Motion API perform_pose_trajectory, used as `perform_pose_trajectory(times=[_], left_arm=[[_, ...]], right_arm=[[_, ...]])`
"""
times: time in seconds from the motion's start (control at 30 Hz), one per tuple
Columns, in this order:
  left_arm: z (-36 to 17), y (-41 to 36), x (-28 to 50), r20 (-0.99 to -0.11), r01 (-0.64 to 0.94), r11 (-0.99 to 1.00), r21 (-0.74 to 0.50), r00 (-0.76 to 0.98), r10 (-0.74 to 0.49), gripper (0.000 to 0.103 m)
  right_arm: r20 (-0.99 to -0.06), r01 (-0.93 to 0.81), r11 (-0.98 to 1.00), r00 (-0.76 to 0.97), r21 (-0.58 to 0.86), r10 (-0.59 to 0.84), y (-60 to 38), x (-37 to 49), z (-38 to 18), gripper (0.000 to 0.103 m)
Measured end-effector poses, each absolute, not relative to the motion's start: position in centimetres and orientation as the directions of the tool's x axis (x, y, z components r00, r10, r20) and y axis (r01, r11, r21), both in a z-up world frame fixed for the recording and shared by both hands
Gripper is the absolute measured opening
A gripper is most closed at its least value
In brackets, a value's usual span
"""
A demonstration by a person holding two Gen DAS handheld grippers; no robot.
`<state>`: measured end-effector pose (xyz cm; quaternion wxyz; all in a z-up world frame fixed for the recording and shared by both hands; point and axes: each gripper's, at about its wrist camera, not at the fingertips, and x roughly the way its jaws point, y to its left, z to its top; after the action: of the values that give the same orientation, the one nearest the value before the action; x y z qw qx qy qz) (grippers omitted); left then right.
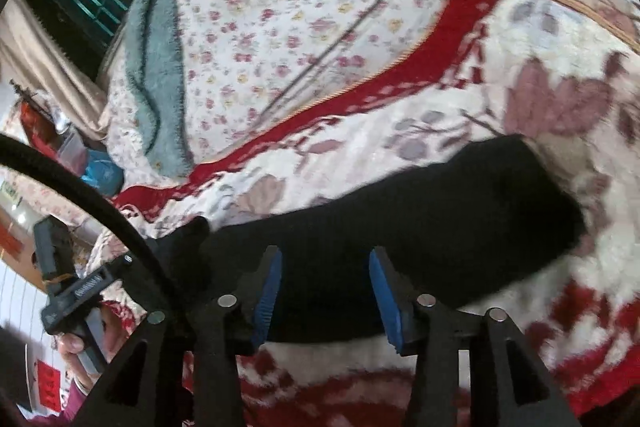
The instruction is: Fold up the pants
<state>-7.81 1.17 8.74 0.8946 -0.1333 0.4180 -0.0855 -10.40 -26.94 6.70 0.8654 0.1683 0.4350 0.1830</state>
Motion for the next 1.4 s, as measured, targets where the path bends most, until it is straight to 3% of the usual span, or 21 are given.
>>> perform_pose_trajectory(times=[0.17,0.37,0.57,0.63,0.87,0.93,1.0,1.1,1.13,1.27,1.33,1.4], left_arm=[[7.2,-5.8,-3.6,-0.760,0.181,0.921,-0.345,0.522,-0.388,0.049],[4.9,-13.9,0.7,-0.803,0.322,0.887,-0.332,0.397,-0.444,0.049],[3.0,-18.1,4.1,-0.819,0.439,0.842,-0.314,0.323,-0.474,0.049],[2.3,-18.8,5.3,-0.826,0.469,0.820,-0.328,0.280,-0.490,0.056],[0.8,-21.0,7.4,-0.840,0.590,0.741,-0.320,0.186,-0.510,0.063],[0.7,-21.4,7.6,-0.837,0.615,0.718,-0.328,0.163,-0.522,0.071],[0.6,-22.0,7.7,-0.839,0.647,0.688,-0.328,0.135,-0.527,0.078],[0.3,-23.5,7.3,-0.867,0.695,0.677,-0.241,0.159,-0.473,0.078],[0.3,-24.2,6.8,-0.875,0.713,0.674,-0.193,0.185,-0.447,0.074],[0.9,-24.4,6.5,-0.864,0.716,0.676,-0.174,0.219,-0.453,0.046],[1.4,-23.5,6.8,-0.851,0.687,0.698,-0.202,0.229,-0.472,0.019],[2.4,-22.5,6.9,-0.827,0.668,0.699,-0.255,0.224,-0.516,0.018]], right_arm=[[-0.734,-0.056,0.899,0.557,0.434,0.389,-30.8,-11.4,5.8,0.046],[-0.755,0.074,0.882,0.553,0.466,0.352,-35.2,-11.7,4.3,0.047],[-0.688,0.114,0.806,0.599,0.581,0.410,-37.3,-10.0,3.1,0.047],[-0.669,0.120,0.791,0.617,0.600,0.413,-37.5,-9.8,2.9,0.047],[-0.529,0.029,0.708,0.686,0.706,0.500,-37.7,-10.1,2.4,0.047],[-0.514,0.022,0.694,0.689,0.720,0.512,-37.7,-9.8,2.4,0.046],[-0.493,0.016,0.675,0.695,0.737,0.523,-37.9,-9.7,2.1,0.041],[-0.470,0.003,0.656,0.699,0.755,0.539,-37.9,-8.8,1.7,0.025],[-0.480,0.001,0.665,0.693,0.747,0.538,-37.7,-8.4,1.6,0.016],[-0.444,-0.030,0.634,0.689,0.773,0.573,-37.7,-8.4,1.7,0.012],[-0.403,-0.062,0.610,0.696,0.790,0.594,-38.0,-8.8,2.2,0.010],[-0.378,-0.103,0.610,0.701,0.786,0.605,-37.8,-9.2,3.3,0.010]])
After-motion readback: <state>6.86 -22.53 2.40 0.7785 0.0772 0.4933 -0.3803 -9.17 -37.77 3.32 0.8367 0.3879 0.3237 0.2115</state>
